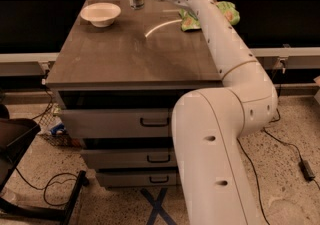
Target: Move redbull can near paper bowl
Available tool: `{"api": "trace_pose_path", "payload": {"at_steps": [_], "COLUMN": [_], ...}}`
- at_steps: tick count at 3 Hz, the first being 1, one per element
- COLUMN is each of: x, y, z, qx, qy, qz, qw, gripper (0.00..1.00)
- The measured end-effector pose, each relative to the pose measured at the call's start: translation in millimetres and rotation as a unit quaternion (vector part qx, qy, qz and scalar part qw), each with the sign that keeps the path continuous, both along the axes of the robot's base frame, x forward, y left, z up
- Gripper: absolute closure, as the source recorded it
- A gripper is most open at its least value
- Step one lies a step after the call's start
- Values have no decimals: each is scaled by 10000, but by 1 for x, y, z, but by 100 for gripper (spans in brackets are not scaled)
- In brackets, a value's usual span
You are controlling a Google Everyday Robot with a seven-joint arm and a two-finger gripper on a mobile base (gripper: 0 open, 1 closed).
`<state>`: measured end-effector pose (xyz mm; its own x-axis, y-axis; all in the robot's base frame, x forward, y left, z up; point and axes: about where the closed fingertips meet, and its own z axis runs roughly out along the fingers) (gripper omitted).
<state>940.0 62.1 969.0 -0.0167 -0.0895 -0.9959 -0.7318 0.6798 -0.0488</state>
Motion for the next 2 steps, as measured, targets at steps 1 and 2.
{"api": "trace_pose_path", "payload": {"at_steps": [1, 2], "x": [20, 34], "y": [-1, -5], "z": [-12, -24], "qx": [70, 121], "qy": [9, 80], "qz": [-349, -625], "qw": [9994, 9979], "gripper": [100, 100]}}
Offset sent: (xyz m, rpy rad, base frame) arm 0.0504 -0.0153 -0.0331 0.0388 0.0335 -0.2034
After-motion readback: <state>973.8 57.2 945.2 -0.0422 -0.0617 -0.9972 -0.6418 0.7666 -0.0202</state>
